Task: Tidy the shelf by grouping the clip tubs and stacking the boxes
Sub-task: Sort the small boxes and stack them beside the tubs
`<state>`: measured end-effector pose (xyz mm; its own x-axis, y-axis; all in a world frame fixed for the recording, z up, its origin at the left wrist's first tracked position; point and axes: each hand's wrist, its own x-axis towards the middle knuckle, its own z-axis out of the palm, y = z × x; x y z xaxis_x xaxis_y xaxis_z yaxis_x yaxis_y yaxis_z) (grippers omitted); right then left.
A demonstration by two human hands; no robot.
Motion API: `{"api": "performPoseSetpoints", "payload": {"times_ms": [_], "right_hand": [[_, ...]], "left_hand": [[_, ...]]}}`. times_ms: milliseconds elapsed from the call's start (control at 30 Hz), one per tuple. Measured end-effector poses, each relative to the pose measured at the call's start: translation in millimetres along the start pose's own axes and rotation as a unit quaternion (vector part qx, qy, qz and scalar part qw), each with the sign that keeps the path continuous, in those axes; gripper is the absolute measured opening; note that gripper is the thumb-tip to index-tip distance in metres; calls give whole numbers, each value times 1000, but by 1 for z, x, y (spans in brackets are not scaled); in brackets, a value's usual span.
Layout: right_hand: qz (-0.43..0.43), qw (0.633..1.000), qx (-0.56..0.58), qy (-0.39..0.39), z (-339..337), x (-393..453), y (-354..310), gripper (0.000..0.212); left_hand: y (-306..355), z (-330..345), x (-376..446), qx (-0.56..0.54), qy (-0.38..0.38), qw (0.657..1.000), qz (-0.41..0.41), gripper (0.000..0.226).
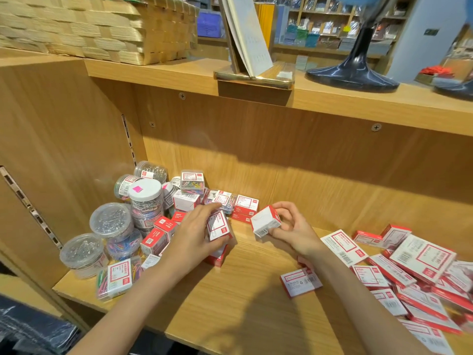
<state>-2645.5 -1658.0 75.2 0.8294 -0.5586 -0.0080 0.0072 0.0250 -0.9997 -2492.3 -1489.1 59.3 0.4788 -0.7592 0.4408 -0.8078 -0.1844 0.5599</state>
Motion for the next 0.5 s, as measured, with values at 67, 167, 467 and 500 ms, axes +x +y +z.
{"api": "performPoseSetpoints", "payload": {"times_ms": [67, 167, 467, 500], "right_hand": [[12, 999, -47, 11, -4, 0, 0, 42], [2, 943, -330, 44, -15, 8, 2, 49], [-111, 823, -549, 98, -11, 29, 33, 21], [-119, 821, -548, 108, -11, 32, 36, 19]], "left_hand": [[1, 2, 1, -1, -2, 1000, -1, 65], [1, 5, 2, -4, -5, 1000, -8, 66], [1, 4, -3, -15, -4, 1000, -17, 65], [-1, 3, -3, -13, -2, 1000, -19, 64]]}}
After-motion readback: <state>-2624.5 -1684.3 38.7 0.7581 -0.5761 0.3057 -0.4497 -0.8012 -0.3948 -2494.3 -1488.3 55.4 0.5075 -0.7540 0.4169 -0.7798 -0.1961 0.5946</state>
